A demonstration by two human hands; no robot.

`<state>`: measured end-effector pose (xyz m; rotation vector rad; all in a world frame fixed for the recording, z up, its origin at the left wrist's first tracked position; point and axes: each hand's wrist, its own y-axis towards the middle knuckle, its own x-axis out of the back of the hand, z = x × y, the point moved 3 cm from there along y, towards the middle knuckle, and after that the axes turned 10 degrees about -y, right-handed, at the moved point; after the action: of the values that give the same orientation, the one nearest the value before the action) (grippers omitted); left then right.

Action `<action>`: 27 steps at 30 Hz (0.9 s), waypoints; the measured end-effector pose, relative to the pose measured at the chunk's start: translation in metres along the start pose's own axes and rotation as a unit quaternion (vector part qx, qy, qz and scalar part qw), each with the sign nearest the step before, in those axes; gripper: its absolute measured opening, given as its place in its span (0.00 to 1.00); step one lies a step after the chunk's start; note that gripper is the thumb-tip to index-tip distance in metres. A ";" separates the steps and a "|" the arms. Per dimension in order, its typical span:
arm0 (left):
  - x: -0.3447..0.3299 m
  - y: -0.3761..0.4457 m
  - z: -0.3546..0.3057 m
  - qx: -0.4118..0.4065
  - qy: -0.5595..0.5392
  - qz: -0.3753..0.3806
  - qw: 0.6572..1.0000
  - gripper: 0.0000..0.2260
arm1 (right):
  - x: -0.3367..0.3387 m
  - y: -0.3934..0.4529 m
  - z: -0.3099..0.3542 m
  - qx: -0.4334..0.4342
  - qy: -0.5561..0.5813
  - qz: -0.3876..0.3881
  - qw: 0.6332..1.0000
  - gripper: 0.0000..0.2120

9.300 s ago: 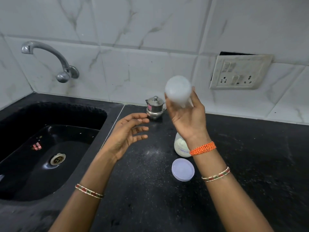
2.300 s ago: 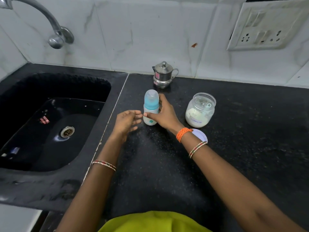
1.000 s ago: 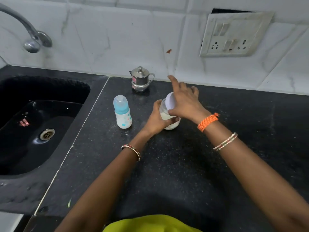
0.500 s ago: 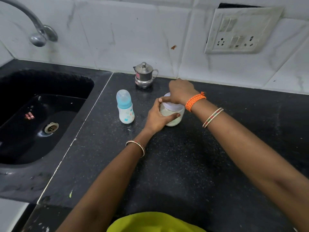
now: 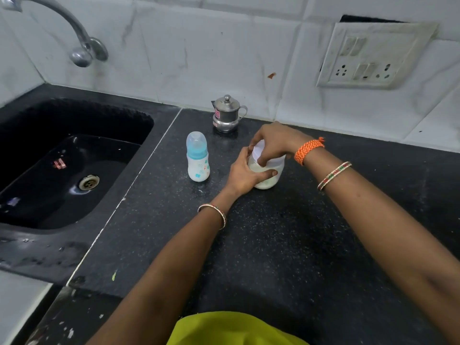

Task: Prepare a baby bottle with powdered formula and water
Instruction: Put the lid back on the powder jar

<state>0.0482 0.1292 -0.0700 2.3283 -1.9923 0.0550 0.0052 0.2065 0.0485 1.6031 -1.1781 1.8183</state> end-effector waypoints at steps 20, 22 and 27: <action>0.004 0.009 -0.019 0.016 0.028 0.039 0.999 0.53 | 0.010 0.006 -0.019 -0.103 0.133 -0.060 0.984 0.30; 0.012 0.026 -0.038 -0.008 0.030 0.000 1.000 0.38 | 0.026 0.017 -0.035 -0.132 0.111 -0.121 0.978 0.30; 0.037 0.066 -0.087 -0.052 0.001 -0.091 0.994 0.03 | 0.050 0.058 -0.067 -0.189 0.157 -0.230 0.942 0.26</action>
<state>-0.0088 0.0895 0.0218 2.4281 -1.7282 -0.0567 -0.0904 0.2193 0.0806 1.1890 -0.8524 1.3787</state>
